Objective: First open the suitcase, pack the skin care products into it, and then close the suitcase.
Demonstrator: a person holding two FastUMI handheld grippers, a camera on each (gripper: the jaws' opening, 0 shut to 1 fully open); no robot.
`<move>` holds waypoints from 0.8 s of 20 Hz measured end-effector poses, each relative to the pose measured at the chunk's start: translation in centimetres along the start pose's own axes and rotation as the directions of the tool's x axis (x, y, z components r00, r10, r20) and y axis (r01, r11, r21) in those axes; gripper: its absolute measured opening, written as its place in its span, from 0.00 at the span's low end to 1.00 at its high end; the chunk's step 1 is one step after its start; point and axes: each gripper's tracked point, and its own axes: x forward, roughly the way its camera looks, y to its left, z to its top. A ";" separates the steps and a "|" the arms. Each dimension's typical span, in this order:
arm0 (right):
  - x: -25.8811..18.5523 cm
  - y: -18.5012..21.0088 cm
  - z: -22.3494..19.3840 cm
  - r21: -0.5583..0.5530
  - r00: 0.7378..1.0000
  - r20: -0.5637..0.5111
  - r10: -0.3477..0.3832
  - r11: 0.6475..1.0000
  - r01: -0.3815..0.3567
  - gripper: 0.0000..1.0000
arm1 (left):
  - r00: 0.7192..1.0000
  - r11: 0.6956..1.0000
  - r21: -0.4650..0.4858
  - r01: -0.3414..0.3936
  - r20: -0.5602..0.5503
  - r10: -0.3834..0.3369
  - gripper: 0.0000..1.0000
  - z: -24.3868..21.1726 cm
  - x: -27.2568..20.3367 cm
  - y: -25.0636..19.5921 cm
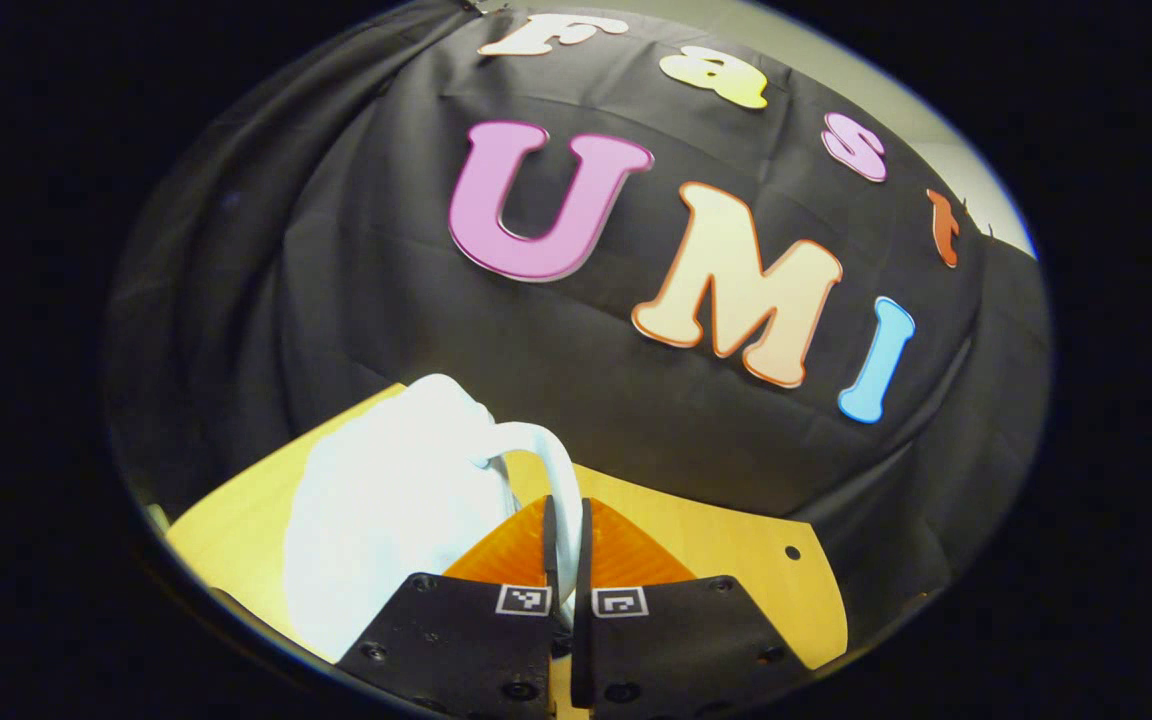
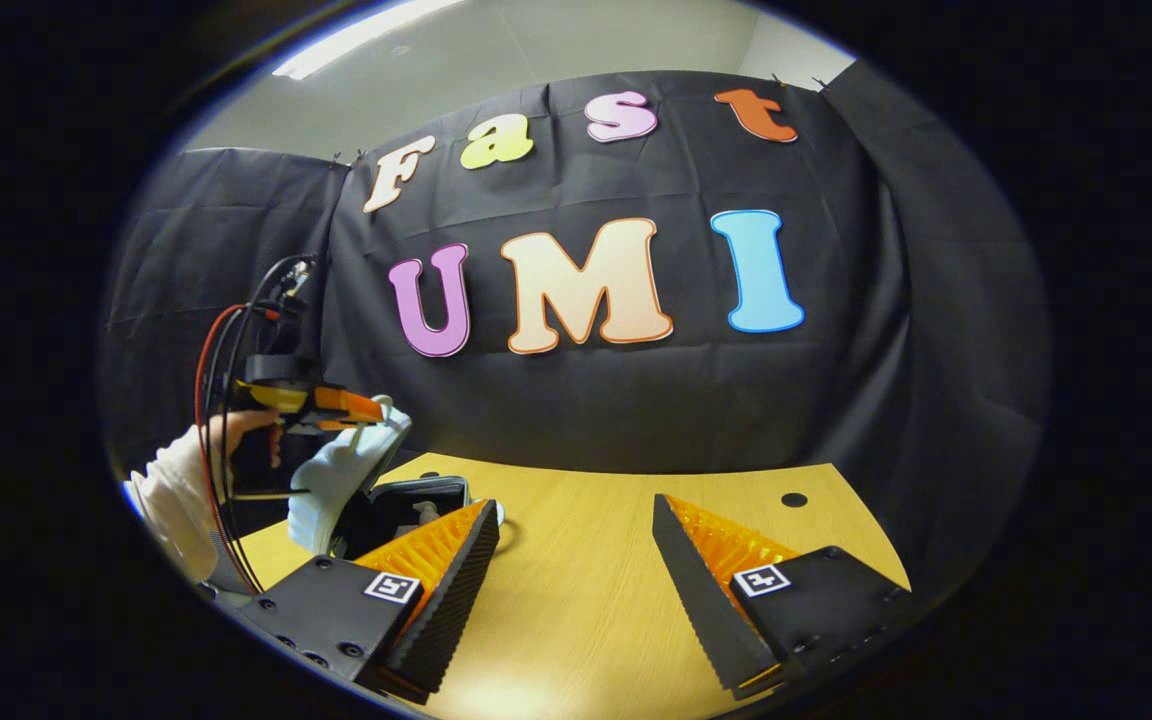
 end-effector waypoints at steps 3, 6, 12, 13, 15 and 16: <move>0.1 -1.4 -0.3 0.014 1.000 -0.007 -0.021 1.000 0.021 0.97 | 0.998 1.000 0.005 0.023 -0.053 -0.023 0.00 -3.3 2.8 -1.8; -0.1 -2.8 -0.6 0.020 0.999 -0.018 -0.047 0.999 0.047 0.98 | 0.992 0.999 0.034 0.037 -0.124 -0.033 0.01 -6.7 5.1 -2.7; 0.3 -4.8 -0.9 0.024 0.996 -0.036 -0.084 0.996 0.084 0.98 | 0.979 0.996 0.005 0.093 -0.182 -0.091 0.11 -10.9 8.0 -4.1; 0.3 -5.0 -1.0 0.025 0.995 -0.039 -0.088 0.996 0.089 0.98 | 0.981 0.996 0.000 0.094 -0.169 -0.093 0.12 -10.6 8.1 -4.2; 0.4 -5.1 -1.0 0.030 0.995 -0.041 -0.091 0.995 0.092 0.98 | 0.982 0.996 0.012 0.089 -0.169 -0.086 0.25 -10.4 7.6 -3.8; 0.5 -5.0 -1.0 0.030 0.995 -0.039 -0.092 0.995 0.093 0.98 | 0.982 0.995 0.012 0.099 -0.161 -0.096 0.29 -10.1 7.2 -3.9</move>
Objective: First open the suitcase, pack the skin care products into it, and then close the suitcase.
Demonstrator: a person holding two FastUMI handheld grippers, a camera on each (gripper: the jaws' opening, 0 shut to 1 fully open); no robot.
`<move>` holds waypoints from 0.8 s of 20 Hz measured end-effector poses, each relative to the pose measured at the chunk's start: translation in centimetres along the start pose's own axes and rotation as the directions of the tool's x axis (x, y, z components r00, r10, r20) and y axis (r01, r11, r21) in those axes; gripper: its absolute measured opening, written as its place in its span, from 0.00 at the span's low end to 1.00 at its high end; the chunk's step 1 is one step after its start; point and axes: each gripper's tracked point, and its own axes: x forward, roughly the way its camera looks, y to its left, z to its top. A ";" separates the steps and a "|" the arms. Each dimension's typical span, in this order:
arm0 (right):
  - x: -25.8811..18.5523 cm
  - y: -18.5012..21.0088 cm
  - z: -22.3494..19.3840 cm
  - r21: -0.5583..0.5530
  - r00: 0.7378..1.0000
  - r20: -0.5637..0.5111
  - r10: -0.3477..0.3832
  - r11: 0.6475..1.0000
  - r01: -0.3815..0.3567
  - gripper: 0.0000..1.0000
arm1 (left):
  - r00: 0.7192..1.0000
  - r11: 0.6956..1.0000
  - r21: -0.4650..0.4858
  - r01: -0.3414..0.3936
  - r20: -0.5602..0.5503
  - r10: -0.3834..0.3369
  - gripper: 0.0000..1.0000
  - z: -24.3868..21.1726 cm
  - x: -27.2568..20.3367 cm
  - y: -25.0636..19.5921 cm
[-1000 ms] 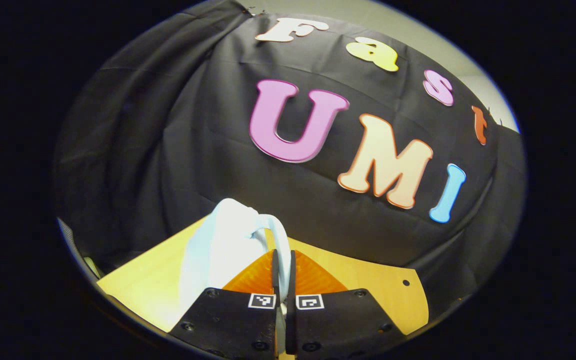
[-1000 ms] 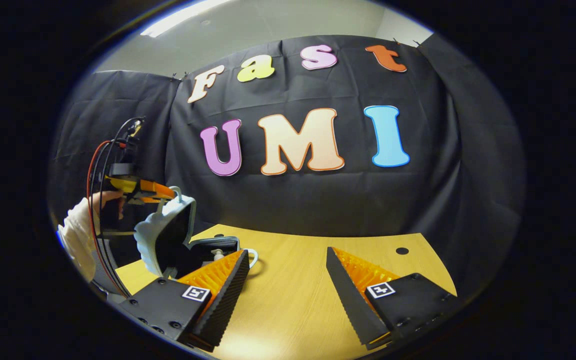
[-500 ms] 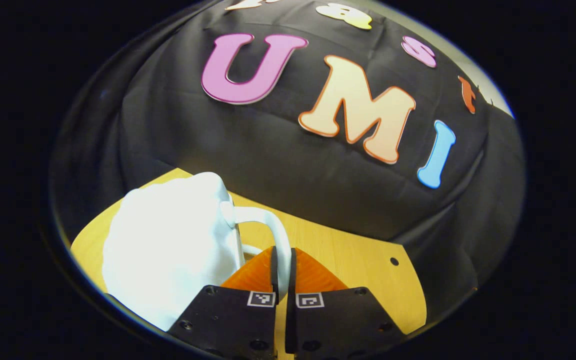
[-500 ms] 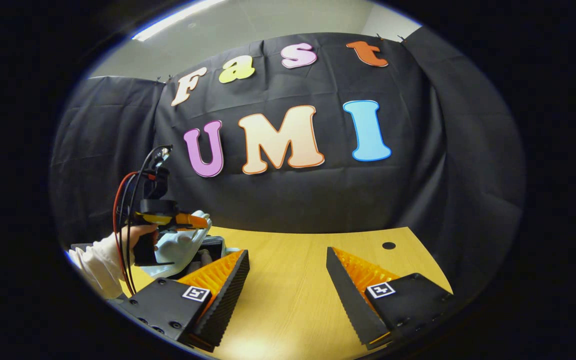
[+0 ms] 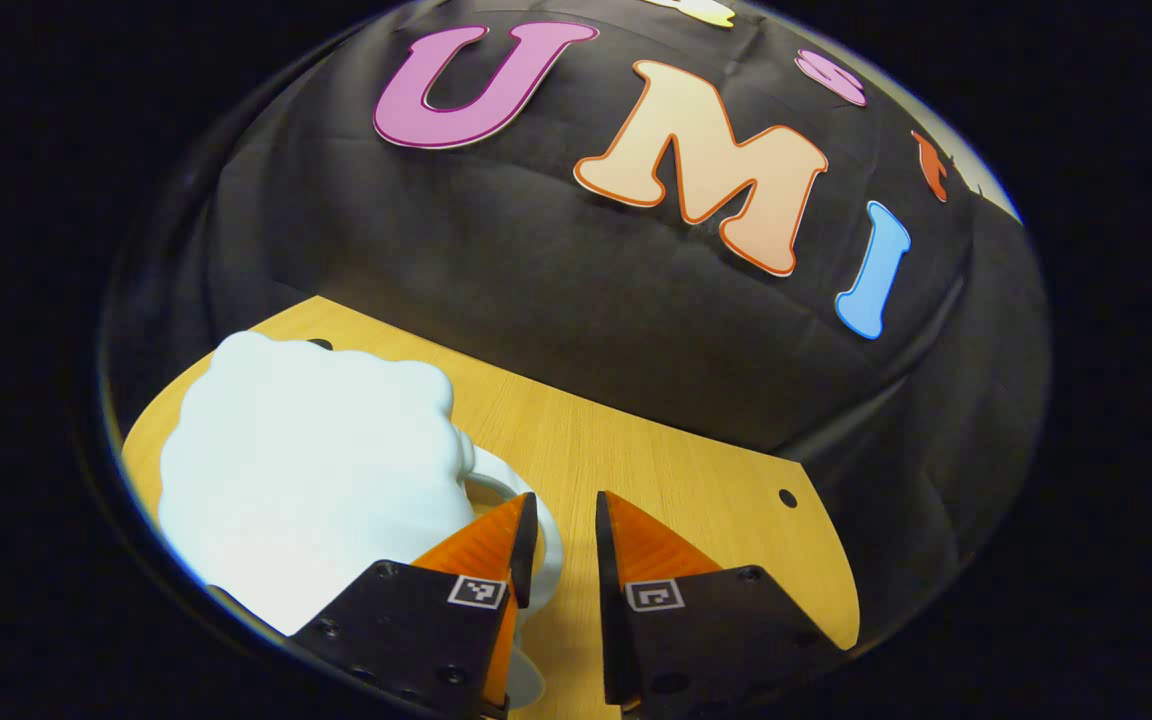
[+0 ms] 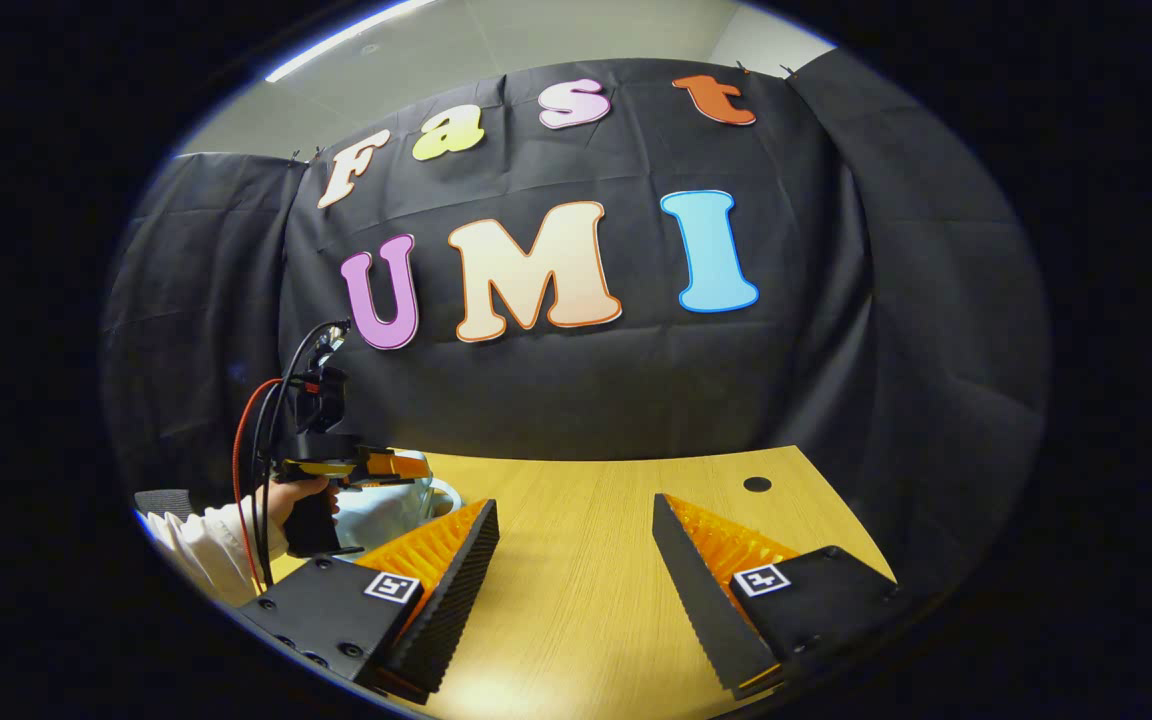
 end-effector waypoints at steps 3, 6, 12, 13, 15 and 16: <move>0.2 0.2 0.1 0.007 1.000 0.002 0.000 1.000 0.000 0.98 | 0.996 0.999 0.030 0.040 0.078 -0.042 0.50 1.9 -2.9 -1.5; 0.0 0.6 0.2 0.017 1.000 0.011 0.002 1.000 -0.002 0.97 | 0.988 0.991 0.115 0.068 0.128 -0.083 0.68 2.6 -6.8 -3.1; -1.0 1.6 1.1 0.047 0.999 0.035 0.001 0.999 -0.002 0.98 | 0.967 0.973 0.227 0.041 0.236 -0.096 0.92 3.3 -14.4 -5.5; -1.4 1.7 1.4 0.044 0.999 0.046 -0.004 0.999 0.002 0.97 | 0.965 0.968 0.247 0.034 0.244 -0.096 0.95 3.3 -15.3 -5.9; -2.1 1.9 2.1 0.031 0.998 0.067 -0.010 0.999 0.008 0.98 | 0.963 0.960 0.279 0.028 0.251 -0.101 0.96 3.2 -16.9 -6.8; -2.5 2.1 2.4 0.026 0.997 0.077 -0.014 1.000 0.012 0.98 | 0.962 0.956 0.291 0.031 0.251 -0.108 0.96 2.8 -17.4 -7.3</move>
